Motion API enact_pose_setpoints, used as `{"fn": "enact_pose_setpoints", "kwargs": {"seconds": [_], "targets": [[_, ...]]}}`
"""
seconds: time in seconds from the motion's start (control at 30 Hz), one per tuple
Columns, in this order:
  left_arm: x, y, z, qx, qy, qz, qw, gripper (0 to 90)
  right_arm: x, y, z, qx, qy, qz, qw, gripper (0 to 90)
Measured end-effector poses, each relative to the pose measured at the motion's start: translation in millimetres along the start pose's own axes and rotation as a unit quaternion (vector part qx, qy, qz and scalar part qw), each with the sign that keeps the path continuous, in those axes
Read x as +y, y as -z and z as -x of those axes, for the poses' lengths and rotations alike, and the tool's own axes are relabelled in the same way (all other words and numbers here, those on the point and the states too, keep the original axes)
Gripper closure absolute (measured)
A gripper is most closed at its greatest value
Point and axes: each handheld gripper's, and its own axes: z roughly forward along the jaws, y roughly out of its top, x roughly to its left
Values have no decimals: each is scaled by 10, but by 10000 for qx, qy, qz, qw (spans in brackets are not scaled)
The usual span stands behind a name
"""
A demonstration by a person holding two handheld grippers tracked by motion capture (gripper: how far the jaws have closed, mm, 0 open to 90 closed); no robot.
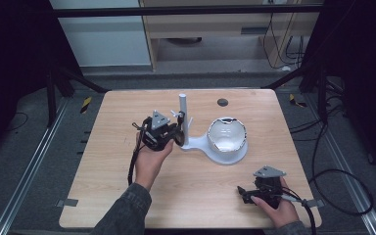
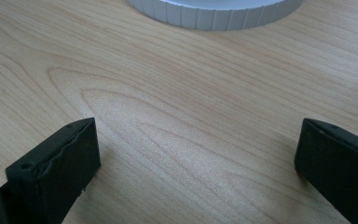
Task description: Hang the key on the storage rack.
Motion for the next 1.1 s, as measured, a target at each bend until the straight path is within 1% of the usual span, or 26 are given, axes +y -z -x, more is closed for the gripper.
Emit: {"fn": "enact_pose_setpoints", "kwargs": {"seconds": [0.07,0.2,0.47,0.57,0.6,0.63,0.67,0.7,0.77,0.8,0.83,0.9,0.97,1.0,1.07,1.1], "targets": [[3,5,-8,-30,3,27,10000,786,0,0,2,-1,14,3,10000,4],[7,35,-33,-20,32,56,10000,777,0,0,0,1,1,1,10000,4],[-27,151,-56,-1,-26,51,10000,741,0,0,0,2,2,1,10000,4],[-39,197,-66,16,-86,41,10000,722,0,0,0,1,3,0,10000,4],[-43,209,-69,4,-83,64,9999,677,0,0,1,0,4,0,10000,4],[-46,221,-74,-5,-90,91,9999,677,0,0,1,0,4,0,10000,4],[-48,236,-78,-13,-120,103,9999,643,0,0,0,1,4,0,10000,4],[-51,249,-82,-25,-154,111,9998,555,0,0,-1,-1,-5,3,10000,4],[-71,268,-80,-159,-236,3,9996,427,0,0,0,-2,3,0,10000,4],[-71,268,-80,-159,-236,3,9996,358,0,0,0,-2,3,0,10000,4],[-99,296,-73,-273,-288,-41,9992,299,-1,0,0,-2,2,1,10000,4],[-141,334,-57,-341,-323,-105,9988,207,-1,0,0,-2,2,0,10000,4],[-187,380,-40,-430,-362,-166,9983,160,-1,0,-1,-4,-2,0,10000,4],[-187,380,-40,-430,-362,-166,9983,147,-1,0,-2,0,-4,-1,10000,4],[-261,456,-26,-525,-405,-232,9975,135,-1,0,-2,-8,-5,2,10000,4],[-261,456,-26,-525,-405,-232,9975,125,-1,0,-2,-8,-5,2,10000,4]]}}
